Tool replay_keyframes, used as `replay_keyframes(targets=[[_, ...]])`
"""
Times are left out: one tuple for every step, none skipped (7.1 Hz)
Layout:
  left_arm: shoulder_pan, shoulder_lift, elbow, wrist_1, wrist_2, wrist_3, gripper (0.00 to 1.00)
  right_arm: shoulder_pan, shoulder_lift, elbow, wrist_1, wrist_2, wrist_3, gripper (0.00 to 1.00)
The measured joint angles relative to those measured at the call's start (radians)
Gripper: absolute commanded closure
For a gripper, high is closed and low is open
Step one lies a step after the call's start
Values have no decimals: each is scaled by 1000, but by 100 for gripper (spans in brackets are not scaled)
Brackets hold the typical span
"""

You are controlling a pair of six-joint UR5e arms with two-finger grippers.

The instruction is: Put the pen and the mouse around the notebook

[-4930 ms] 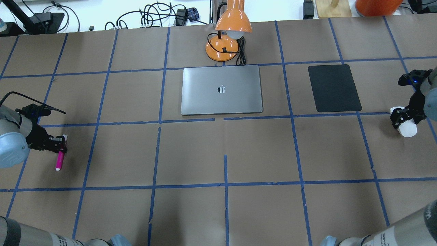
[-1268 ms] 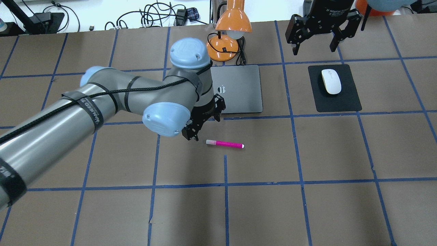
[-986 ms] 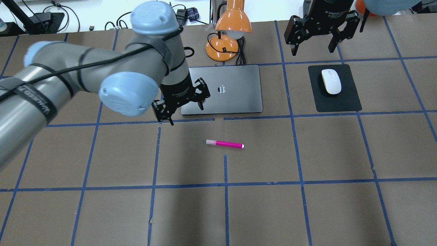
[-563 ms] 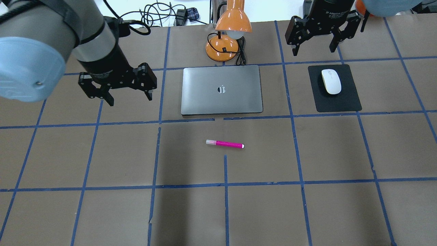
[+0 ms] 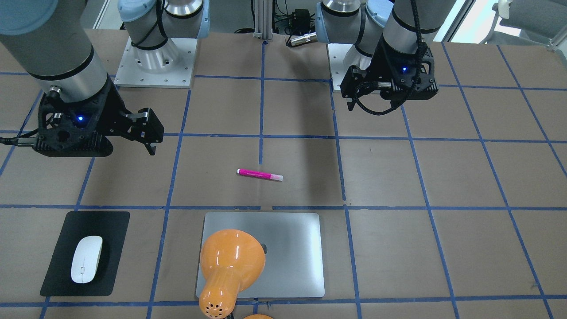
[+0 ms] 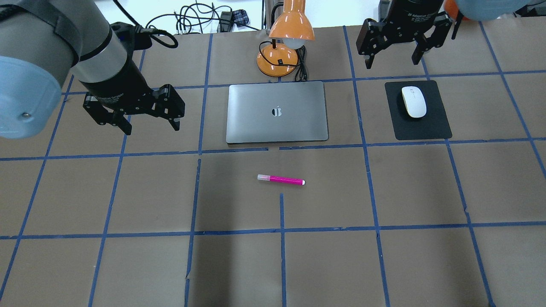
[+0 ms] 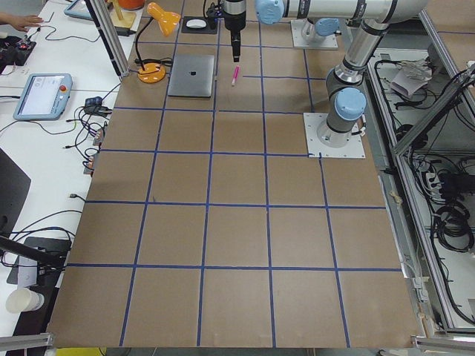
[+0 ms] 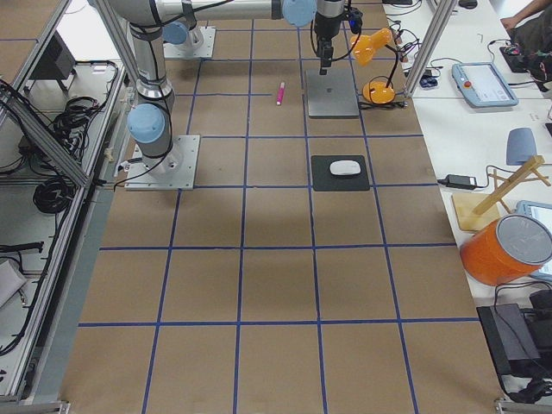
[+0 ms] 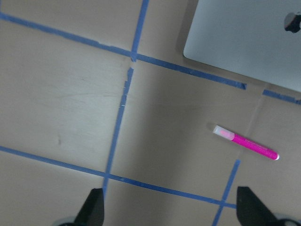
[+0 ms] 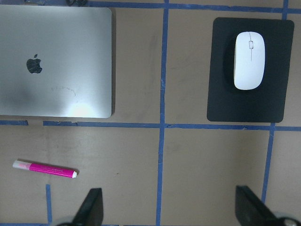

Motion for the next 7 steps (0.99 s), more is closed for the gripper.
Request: replay_keyframes(targets=[[1,1,1,5,0,0,0,0,-1,-1,-5,3,0,0],[1,1,1,12,0,0,0,0,-1,-1,-15,5,-2,0],[1,2,1,15,0,0,0,0,-1,-1,-20,6,-3,0],[1,2,1,16,0,-1,0,1,0,-1,-23,7,-3,0],[2,2,1,17,0,0,0,1,0,-1,-24,8,-3,0],[3,2,2,19,2,3,0,2,0,-1,-24,9,-1,0],[4,2,1,21,4,5,0,2,1,-1,-24,18,0,0]])
